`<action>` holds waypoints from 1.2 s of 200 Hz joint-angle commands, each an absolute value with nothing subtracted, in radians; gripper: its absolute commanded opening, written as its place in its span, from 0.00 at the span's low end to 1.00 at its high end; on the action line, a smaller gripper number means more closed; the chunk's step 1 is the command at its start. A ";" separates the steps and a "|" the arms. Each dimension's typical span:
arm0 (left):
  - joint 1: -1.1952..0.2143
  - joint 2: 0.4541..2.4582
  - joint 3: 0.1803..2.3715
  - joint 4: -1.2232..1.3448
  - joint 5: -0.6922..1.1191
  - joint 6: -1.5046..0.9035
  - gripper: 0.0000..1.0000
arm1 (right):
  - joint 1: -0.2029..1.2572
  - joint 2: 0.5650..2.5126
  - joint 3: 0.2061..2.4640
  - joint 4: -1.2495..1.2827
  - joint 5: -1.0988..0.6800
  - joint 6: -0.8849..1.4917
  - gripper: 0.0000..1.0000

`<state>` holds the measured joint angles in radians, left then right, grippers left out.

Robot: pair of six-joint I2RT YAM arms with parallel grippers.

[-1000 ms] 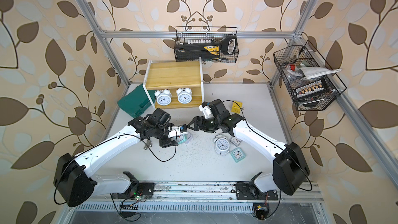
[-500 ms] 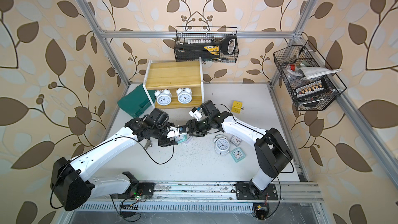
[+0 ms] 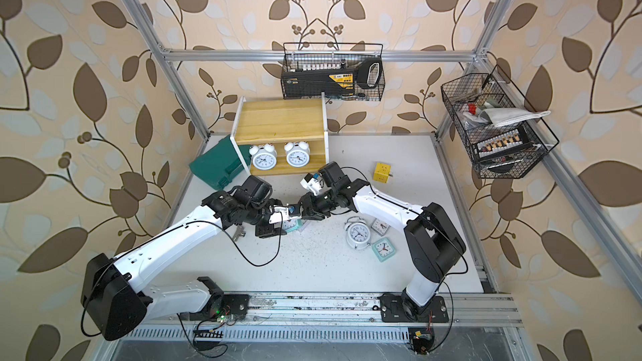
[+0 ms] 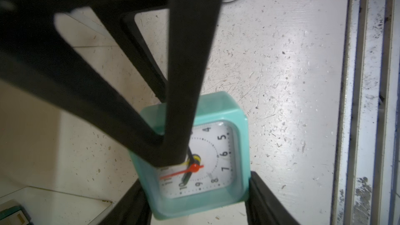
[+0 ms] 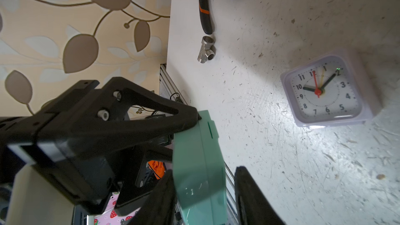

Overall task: Place the alarm clocks on the shelf by style
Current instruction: Pick up the alarm from the center of the board.

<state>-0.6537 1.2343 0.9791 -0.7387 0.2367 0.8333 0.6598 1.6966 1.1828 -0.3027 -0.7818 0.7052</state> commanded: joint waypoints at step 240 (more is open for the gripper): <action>-0.472 1.132 1.073 -0.797 0.595 0.518 0.80 | 0.583 1.412 1.350 -0.426 -0.617 0.190 0.18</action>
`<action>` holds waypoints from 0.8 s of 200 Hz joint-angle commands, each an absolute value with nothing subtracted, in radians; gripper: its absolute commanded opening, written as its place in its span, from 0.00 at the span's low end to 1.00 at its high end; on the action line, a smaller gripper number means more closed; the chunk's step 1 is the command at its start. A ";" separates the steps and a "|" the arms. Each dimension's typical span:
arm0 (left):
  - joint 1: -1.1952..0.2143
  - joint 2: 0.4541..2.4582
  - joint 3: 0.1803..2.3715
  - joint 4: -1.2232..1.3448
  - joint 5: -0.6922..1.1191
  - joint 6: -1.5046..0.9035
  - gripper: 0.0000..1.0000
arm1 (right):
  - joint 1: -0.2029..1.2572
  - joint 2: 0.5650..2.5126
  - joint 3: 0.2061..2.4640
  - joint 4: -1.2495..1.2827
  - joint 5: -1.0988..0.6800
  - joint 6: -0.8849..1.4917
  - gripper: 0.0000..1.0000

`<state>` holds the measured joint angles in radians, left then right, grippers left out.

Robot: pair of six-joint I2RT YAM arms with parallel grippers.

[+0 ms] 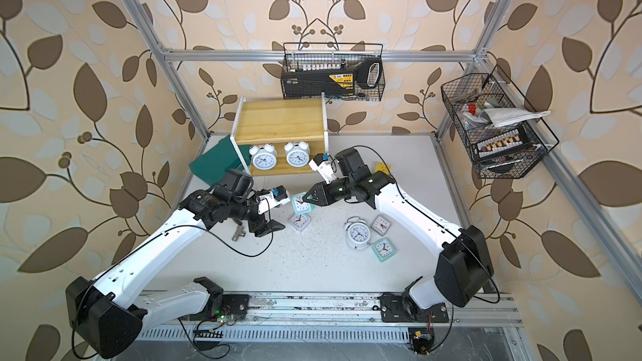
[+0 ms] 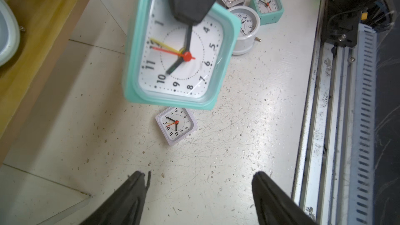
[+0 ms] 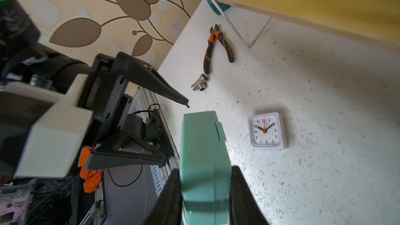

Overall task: Place the alarm clocks on the shelf by style
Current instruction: Pick up the alarm from the center of the board, then place the alarm on the shelf.

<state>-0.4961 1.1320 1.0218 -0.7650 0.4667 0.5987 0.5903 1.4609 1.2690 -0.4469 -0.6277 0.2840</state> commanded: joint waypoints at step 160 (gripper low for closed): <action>-0.229 1.187 1.026 -0.886 0.892 0.529 0.80 | 0.551 1.693 1.836 -0.109 -0.750 0.129 0.16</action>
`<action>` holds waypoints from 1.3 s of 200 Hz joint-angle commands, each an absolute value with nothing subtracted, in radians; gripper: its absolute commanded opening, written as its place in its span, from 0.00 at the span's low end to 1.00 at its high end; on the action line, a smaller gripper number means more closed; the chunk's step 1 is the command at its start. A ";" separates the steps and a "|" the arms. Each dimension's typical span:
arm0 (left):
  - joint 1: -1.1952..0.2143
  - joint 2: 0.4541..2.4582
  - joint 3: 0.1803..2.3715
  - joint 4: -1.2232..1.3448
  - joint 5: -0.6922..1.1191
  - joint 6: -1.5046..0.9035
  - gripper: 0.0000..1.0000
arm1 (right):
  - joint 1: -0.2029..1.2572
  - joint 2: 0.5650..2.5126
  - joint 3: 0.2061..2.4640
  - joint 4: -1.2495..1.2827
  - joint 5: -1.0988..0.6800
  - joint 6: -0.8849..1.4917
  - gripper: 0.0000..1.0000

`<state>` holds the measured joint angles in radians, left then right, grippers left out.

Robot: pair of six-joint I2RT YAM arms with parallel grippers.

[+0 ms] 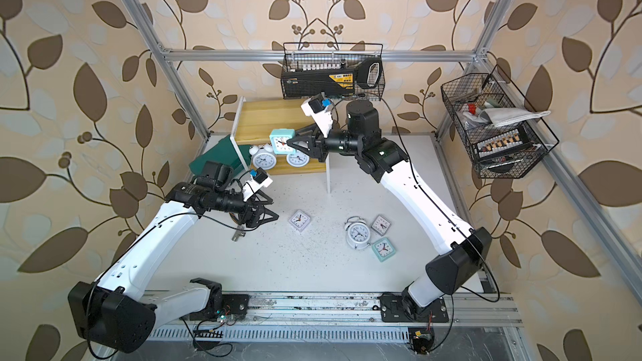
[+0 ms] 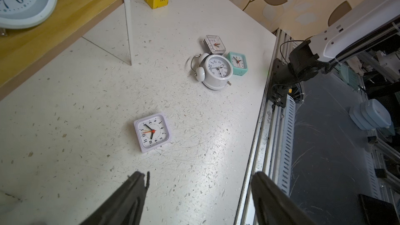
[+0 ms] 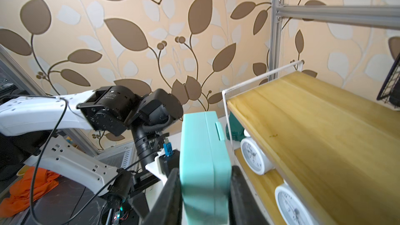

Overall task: Place the alarm clocks on the shelf by style
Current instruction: Place the alarm on the shelf.

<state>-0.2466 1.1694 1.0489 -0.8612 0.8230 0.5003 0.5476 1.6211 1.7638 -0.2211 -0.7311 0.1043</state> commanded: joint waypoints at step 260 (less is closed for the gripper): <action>-0.224 1.164 0.982 -0.899 0.861 0.555 0.88 | 0.662 2.283 2.478 -0.260 -0.510 -0.005 0.18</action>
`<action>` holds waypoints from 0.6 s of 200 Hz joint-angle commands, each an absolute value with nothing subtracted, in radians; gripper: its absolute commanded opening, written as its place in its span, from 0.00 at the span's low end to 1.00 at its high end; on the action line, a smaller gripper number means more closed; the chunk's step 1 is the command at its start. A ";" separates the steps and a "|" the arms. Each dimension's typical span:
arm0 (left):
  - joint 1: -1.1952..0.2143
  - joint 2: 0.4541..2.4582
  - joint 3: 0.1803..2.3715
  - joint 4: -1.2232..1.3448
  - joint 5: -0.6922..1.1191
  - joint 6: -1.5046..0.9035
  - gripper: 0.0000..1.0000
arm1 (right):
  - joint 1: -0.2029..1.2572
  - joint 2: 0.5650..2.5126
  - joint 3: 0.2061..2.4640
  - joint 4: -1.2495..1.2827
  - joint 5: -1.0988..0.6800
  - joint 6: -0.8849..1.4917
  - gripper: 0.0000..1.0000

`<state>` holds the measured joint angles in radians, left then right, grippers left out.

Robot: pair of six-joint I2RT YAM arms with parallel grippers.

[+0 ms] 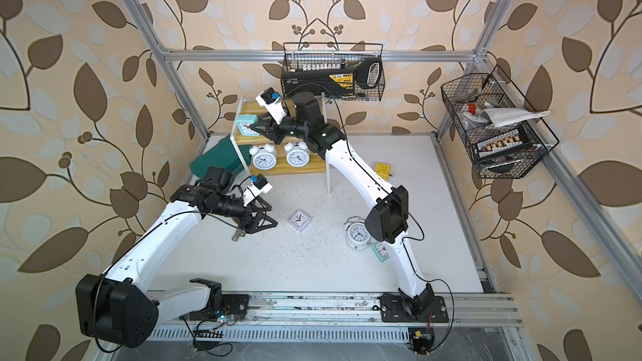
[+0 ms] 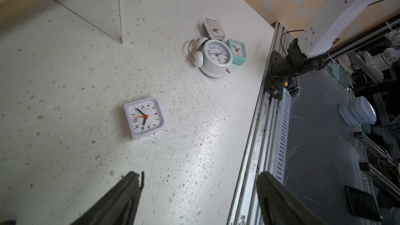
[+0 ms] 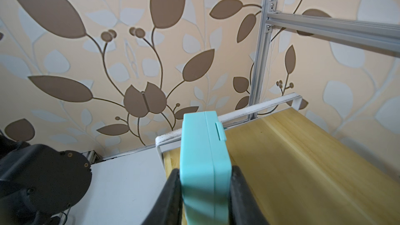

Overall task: Place the alarm clocks on the shelf by style
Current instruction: Place the alarm on the shelf.

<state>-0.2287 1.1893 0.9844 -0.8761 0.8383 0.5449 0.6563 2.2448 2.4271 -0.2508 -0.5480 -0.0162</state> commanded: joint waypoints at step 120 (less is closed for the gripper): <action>-0.224 1.161 0.985 -0.911 0.870 0.561 0.90 | 0.663 2.307 2.503 -0.295 -0.452 -0.027 0.30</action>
<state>-0.2287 1.1889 0.9840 -0.8928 0.8398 0.5457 0.6590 2.2940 2.4901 -0.2497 -0.4801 -0.0124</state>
